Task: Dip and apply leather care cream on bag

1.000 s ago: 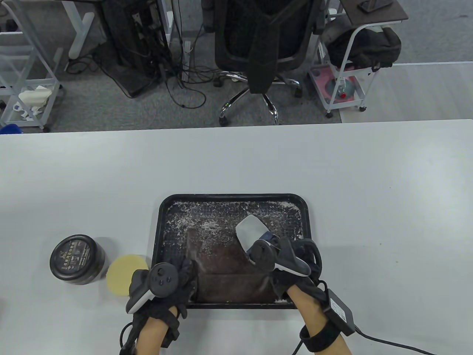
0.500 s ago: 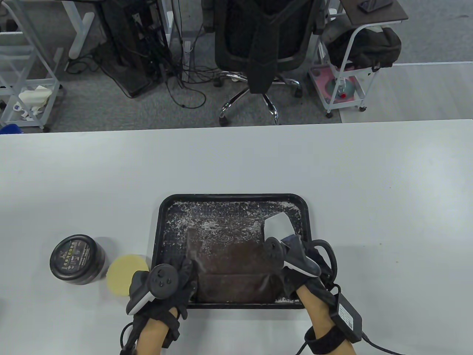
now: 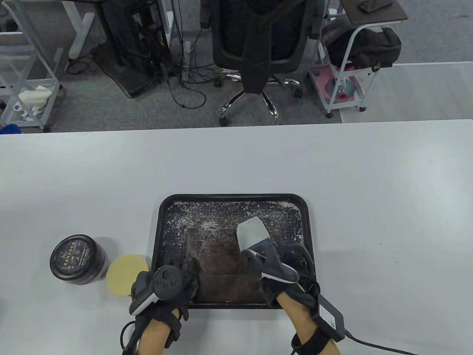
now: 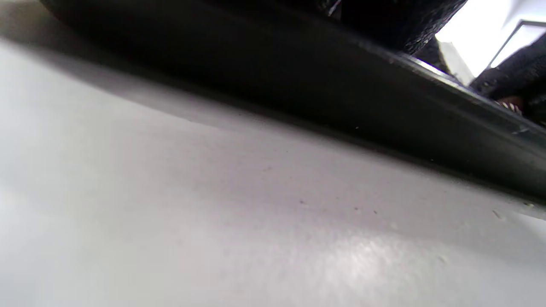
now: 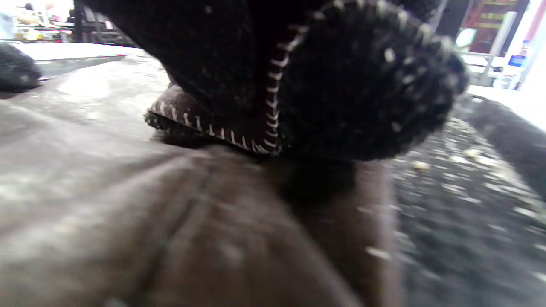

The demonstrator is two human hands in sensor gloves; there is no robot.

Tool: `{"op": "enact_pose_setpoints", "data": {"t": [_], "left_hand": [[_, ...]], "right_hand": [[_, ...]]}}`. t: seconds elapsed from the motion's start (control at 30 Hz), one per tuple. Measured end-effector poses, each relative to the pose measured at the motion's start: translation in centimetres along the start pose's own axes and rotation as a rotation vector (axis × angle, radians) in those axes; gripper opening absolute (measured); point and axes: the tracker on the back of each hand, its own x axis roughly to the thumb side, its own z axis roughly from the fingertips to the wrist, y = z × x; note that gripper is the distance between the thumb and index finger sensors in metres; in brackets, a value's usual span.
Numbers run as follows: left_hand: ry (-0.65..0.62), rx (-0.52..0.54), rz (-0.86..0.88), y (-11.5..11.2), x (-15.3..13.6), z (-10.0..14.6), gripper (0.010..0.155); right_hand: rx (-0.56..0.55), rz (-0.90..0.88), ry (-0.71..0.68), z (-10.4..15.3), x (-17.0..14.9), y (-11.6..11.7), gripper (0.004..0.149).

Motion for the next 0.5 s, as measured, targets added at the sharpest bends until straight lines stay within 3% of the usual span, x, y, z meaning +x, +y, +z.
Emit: {"op": "enact_pose_setpoints", "data": {"t": [0.5], "left_hand": [[0.005,-0.004,-0.001,-0.1,0.1,0.0,0.087]], "right_hand": [[-0.142,-0.018,-0.230,-2.6,9.7,-0.4,0.040]]}}
